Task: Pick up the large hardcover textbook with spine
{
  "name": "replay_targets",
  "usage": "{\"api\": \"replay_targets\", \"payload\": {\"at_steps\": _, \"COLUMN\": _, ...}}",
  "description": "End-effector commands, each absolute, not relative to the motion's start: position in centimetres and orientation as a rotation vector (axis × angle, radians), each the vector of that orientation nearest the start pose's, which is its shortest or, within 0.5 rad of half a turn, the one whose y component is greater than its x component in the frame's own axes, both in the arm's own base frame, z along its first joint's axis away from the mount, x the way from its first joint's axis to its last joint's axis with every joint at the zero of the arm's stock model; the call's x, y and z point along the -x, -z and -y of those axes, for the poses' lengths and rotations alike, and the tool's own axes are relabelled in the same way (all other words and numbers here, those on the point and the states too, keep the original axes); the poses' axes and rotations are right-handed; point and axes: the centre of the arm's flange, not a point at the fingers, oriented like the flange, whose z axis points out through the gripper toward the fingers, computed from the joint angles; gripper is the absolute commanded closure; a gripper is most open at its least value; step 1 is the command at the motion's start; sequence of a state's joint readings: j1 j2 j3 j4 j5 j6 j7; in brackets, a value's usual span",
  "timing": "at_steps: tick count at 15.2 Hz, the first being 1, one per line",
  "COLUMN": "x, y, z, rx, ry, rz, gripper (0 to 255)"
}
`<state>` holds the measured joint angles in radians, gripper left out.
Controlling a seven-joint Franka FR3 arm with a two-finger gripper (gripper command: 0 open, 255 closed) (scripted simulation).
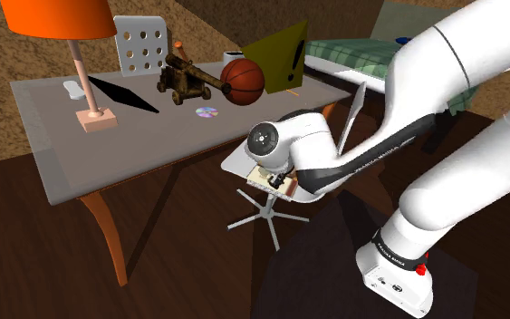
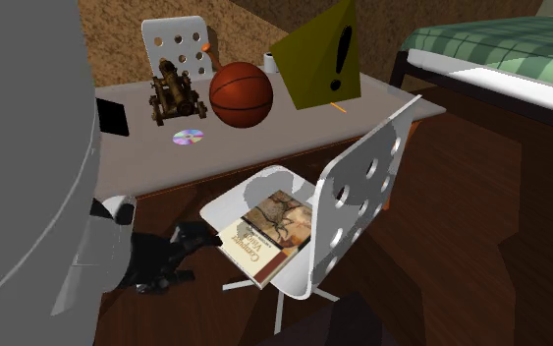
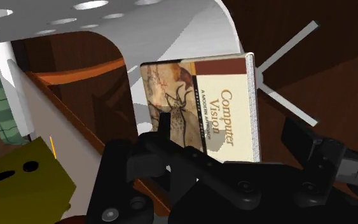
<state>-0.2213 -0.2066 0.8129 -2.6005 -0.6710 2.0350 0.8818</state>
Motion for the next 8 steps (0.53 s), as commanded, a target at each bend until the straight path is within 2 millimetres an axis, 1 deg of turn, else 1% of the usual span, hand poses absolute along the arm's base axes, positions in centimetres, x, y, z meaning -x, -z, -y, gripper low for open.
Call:
{"api": "replay_targets", "payload": {"at_steps": 1, "x": -35.8, "y": -25.8, "z": -18.4, "rx": -2.266, "ry": -0.183, "rz": -0.16, "gripper": 0}}
{"api": "replay_targets", "payload": {"at_steps": 4, "x": -36.9, "y": -20.8, "z": -18.6, "rx": -2.144, "ry": -0.207, "rz": -0.191, "gripper": 0}}
{"api": "replay_targets", "payload": {"at_steps": 8, "x": -38.5, "y": -14.2, "z": -18.0, "rx": -1.98, "ry": -0.236, "rz": -0.23, "gripper": 0}}
